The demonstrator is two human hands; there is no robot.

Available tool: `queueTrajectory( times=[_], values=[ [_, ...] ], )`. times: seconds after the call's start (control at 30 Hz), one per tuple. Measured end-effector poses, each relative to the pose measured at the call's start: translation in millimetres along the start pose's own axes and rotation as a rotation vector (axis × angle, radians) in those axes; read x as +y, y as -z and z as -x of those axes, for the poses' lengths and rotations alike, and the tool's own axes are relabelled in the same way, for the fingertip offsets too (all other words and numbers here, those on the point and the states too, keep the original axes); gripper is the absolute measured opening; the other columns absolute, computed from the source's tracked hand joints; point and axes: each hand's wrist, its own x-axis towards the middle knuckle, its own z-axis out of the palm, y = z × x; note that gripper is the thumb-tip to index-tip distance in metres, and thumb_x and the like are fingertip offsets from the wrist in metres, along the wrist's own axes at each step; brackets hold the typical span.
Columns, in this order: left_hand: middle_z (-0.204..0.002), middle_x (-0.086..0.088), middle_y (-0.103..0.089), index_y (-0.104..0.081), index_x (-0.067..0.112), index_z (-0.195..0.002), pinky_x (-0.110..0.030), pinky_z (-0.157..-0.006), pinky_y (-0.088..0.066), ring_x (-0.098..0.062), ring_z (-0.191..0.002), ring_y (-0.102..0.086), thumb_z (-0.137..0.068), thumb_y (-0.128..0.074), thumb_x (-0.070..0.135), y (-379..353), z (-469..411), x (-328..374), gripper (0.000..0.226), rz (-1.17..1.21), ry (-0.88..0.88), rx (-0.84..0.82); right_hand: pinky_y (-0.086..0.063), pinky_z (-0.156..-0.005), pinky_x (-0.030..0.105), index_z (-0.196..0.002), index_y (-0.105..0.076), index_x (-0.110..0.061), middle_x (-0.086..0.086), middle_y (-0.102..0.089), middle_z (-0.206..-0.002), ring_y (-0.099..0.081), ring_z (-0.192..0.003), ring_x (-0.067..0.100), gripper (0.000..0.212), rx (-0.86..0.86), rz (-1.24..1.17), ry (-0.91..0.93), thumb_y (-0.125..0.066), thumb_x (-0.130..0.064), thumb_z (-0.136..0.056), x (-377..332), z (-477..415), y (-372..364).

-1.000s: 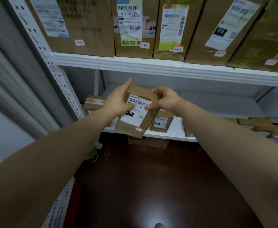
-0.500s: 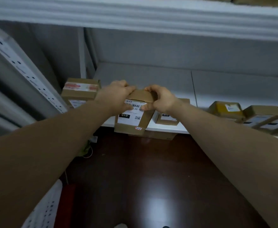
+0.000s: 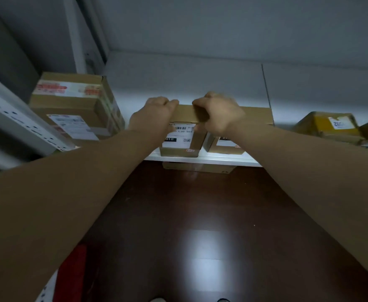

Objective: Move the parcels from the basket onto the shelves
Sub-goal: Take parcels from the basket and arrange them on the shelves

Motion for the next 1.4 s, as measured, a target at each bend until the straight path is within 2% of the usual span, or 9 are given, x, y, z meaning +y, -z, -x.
queueTrajectory(
  times=[0.17,0.23,0.77,0.93,1.17,1.3,1.4],
  values=[
    [-0.136,-0.007,-0.042,-0.035,0.018,-0.142,-0.042,-0.092,-0.042,-0.024,-0.129,-0.034,-0.091,-0.062,0.024,-16.7,-13.6,2.2,0.058,0.009,-0.008,-0.011,-0.018,-0.111,0.042,-0.133,-0.050,-0.022,0.006,-0.049,-0.127,-0.045,-0.122,0.026,0.052,-0.001,0.121,-0.020,-0.065,-0.040,-0.086,9.0,-12.5,-12.4],
    [-0.136,-0.007,-0.042,-0.036,0.019,-0.142,-0.042,-0.092,-0.042,-0.025,-0.129,-0.034,-0.090,-0.062,0.024,-18.1,-17.6,2.1,0.058,0.015,-0.004,-0.004,-0.015,-0.111,0.043,-0.132,-0.050,-0.022,0.006,-0.050,-0.126,-0.045,-0.122,0.026,0.051,0.005,0.122,-0.029,-0.064,-0.040,-0.086,11.8,-16.0,-14.8],
    [-0.139,-0.007,-0.040,-0.035,0.019,-0.143,-0.043,-0.093,-0.042,-0.025,-0.130,-0.033,-0.091,-0.062,0.023,-17.3,-31.4,10.3,0.058,0.035,-0.002,-0.007,-0.017,-0.109,0.042,-0.131,-0.050,-0.022,0.008,-0.049,-0.123,-0.045,-0.119,0.028,0.050,-0.023,0.141,-0.037,-0.065,-0.038,-0.086,23.1,-24.9,-6.6],
    [-0.139,-0.007,-0.040,-0.034,0.019,-0.143,-0.040,-0.088,-0.042,-0.024,-0.131,-0.032,-0.091,-0.061,0.021,-20.4,-34.7,16.3,0.059,0.030,-0.002,0.003,-0.019,-0.107,0.041,-0.131,-0.050,-0.023,0.007,-0.050,-0.122,-0.046,-0.118,0.028,0.051,-0.023,0.122,-0.063,-0.066,-0.036,-0.084,28.6,-23.7,-5.9],
    [-0.152,-0.008,-0.026,-0.021,0.016,-0.150,-0.043,-0.100,-0.039,-0.024,-0.141,-0.019,-0.090,-0.063,0.023,-18.1,-29.3,16.1,0.073,0.005,0.030,-0.007,-0.016,-0.110,0.043,-0.136,-0.044,-0.020,0.008,-0.049,-0.129,-0.044,-0.124,0.028,0.065,-0.036,0.100,-0.094,-0.072,-0.039,-0.080,28.9,-21.8,-7.7],
    [-0.151,-0.009,-0.028,-0.018,0.014,-0.150,-0.043,-0.099,-0.040,-0.025,-0.141,-0.021,-0.090,-0.064,0.023,-14.3,-22.6,18.4,0.077,-0.009,0.029,-0.014,-0.013,-0.113,0.045,-0.138,-0.042,-0.018,0.009,-0.048,-0.133,-0.043,-0.127,0.029,0.068,-0.024,0.119,-0.107,-0.072,-0.038,-0.080,24.5,-18.4,-8.4],
    [-0.151,-0.008,-0.028,-0.017,0.014,-0.151,-0.043,-0.097,-0.042,-0.024,-0.141,-0.021,-0.089,-0.066,0.022,-7.6,-16.2,18.0,0.080,-0.003,0.039,-0.021,-0.006,-0.116,0.047,-0.144,-0.034,-0.019,0.009,-0.042,-0.141,-0.036,-0.134,0.030,0.077,-0.019,0.132,-0.118,-0.072,-0.040,-0.080,18.2,-11.2,-3.2]
  ],
)
